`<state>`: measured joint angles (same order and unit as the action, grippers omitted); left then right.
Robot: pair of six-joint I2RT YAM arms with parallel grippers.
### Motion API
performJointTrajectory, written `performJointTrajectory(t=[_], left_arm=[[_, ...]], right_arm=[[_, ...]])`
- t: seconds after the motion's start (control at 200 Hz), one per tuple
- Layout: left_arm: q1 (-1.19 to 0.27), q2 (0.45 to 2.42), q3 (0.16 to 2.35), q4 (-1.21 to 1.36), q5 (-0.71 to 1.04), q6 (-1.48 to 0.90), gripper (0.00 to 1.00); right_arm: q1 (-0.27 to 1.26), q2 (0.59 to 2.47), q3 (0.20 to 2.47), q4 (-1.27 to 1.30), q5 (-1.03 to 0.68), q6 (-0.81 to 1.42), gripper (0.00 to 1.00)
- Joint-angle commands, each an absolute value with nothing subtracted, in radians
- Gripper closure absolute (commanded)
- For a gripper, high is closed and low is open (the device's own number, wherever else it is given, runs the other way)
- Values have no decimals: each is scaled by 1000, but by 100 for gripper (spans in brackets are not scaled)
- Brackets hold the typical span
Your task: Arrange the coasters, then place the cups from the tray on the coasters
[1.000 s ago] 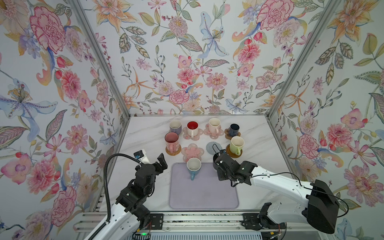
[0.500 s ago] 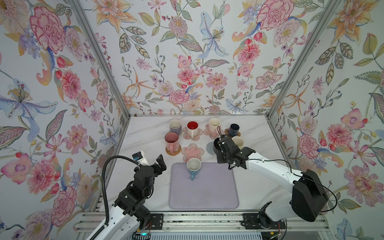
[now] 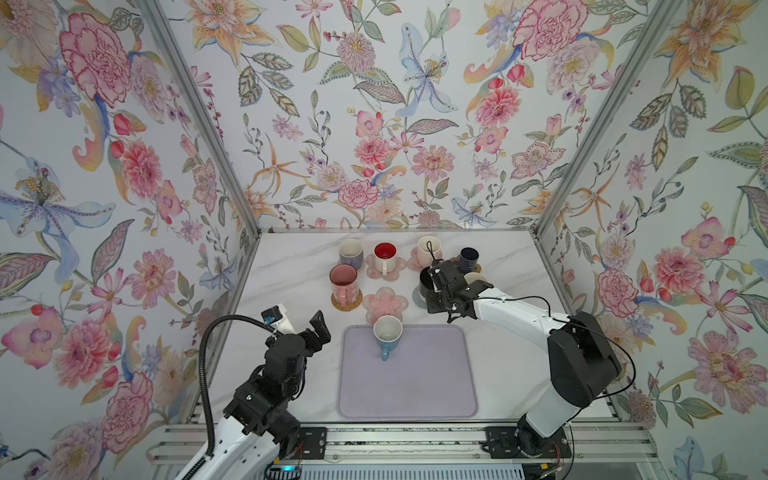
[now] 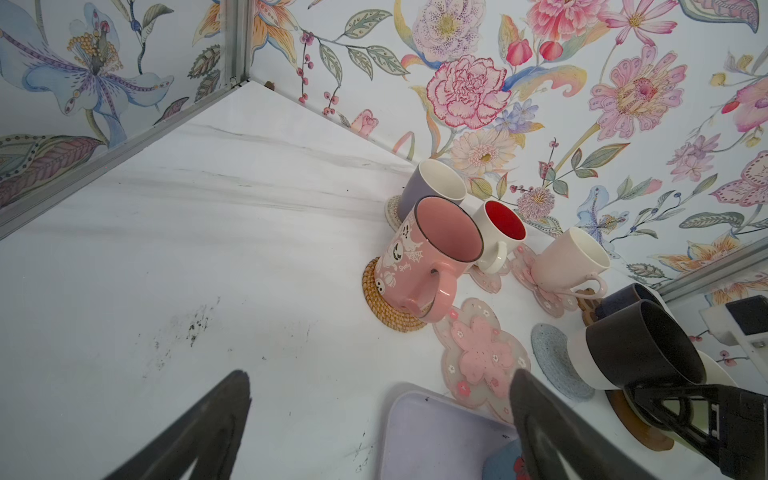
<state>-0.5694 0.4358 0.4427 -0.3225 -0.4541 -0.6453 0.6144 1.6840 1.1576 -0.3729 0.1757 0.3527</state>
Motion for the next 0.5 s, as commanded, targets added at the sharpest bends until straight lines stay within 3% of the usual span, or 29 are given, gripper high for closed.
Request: performJointTrajectory(t=[0.0, 0.495], left_arm=[[-562, 442, 442, -348, -480, -655, 1], [-560, 448, 447, -348, -473, -657, 1]], right_arm=[[602, 1687, 1195, -293, 174, 331, 100], [583, 1733, 1202, -262, 156, 319, 100]])
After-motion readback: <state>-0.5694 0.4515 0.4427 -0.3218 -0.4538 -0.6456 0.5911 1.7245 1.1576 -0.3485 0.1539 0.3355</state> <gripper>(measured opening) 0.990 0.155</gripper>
